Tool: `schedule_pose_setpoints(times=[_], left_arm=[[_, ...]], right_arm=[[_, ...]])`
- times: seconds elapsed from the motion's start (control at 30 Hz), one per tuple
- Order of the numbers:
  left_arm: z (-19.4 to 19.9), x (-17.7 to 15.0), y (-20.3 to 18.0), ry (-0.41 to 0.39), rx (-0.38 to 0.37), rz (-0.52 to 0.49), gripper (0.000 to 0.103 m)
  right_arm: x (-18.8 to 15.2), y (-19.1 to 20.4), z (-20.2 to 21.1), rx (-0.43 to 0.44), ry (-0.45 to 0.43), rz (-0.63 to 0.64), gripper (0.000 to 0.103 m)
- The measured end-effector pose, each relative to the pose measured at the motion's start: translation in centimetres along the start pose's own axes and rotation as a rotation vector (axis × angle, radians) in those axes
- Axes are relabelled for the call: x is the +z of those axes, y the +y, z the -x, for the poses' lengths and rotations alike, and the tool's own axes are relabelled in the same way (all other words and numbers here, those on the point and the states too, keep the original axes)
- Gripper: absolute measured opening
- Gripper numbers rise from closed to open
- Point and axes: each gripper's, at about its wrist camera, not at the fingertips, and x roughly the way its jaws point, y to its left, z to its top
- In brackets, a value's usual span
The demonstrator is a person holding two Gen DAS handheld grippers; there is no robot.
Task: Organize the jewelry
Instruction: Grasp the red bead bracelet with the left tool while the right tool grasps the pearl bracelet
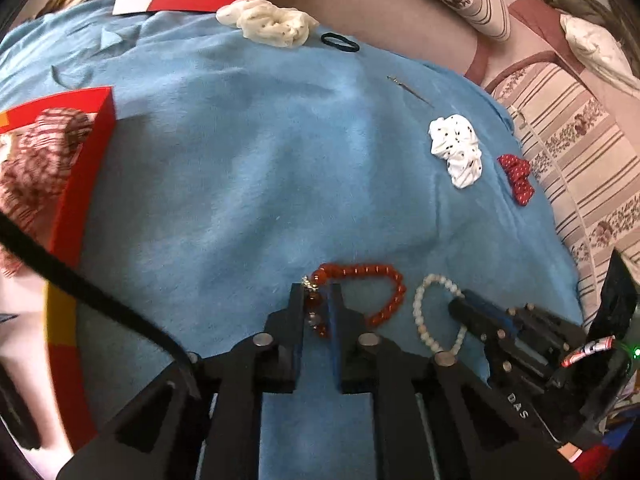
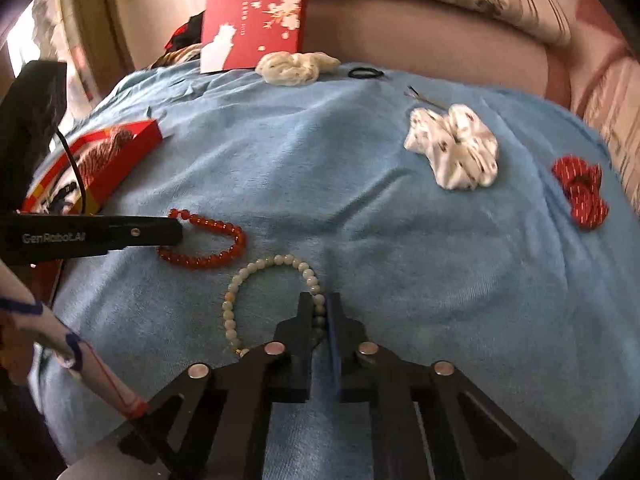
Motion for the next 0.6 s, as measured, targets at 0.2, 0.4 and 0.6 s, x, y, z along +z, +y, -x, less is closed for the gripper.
schedule_pose_setpoints(times=[0.2,0.4,0.6], left_arm=[[0.8,0.3,-0.5,-0.04,-0.023,0.048,0.007],[7.7,-0.3,0.0,-0.134,-0.023,0.023,0.007],[15.8,0.1,4.1,-0.214,0.032,0.034,0.007]], right_arm=[[0.4,-1.0,1.5,0.053,-0.008,-0.08,0.006],[1.9,0.0,4.1,0.073,-0.056,-0.094,0.006],[4.4,3.8,6.0,0.107,-0.096,-0.037,0.006]])
